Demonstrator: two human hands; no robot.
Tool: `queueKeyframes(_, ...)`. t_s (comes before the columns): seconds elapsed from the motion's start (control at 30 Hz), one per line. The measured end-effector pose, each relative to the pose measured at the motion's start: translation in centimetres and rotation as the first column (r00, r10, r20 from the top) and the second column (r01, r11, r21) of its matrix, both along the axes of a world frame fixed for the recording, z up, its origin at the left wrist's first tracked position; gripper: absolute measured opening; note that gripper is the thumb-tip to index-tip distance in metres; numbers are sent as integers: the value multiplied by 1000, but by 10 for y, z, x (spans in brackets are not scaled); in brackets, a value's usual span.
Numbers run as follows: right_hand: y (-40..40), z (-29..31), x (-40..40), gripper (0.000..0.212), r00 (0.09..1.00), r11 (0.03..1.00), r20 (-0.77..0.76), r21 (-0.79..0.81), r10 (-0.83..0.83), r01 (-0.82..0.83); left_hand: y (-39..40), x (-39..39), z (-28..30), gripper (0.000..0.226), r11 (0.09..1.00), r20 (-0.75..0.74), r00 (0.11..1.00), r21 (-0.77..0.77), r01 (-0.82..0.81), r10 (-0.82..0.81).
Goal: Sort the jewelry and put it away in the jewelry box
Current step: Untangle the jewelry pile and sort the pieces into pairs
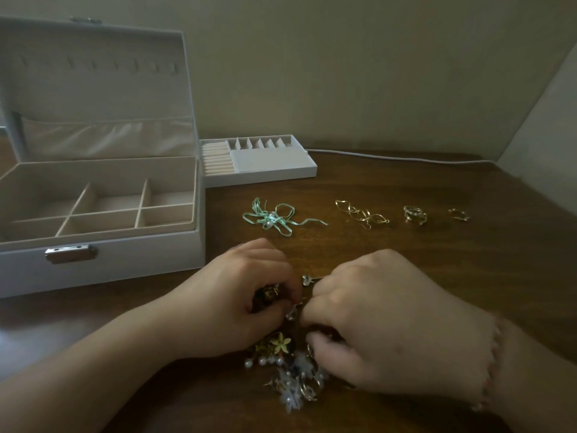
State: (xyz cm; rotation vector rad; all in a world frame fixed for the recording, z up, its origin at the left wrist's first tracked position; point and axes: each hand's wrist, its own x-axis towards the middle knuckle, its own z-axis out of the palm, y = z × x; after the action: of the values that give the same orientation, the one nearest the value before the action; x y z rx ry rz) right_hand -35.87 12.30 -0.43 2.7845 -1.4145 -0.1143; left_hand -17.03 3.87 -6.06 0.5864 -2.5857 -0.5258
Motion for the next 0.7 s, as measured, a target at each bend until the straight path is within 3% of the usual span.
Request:
queueKeyframes(0.4,0,-2,-1,12,998,992,49,120,-32,26,0,0,0,11,1000,-20,1000,5,11,-11)
queueKeyframes(0.6,-11,13,-21,7,936,919,322,394,-143,5,0,2,0,9,1000,-27,999,4,25,-25)
queueKeyframes(0.7,-15,17,-31,6,877,913,451,406,-163,-39,0,1,-1,9,999,-31,999,3,32,-32)
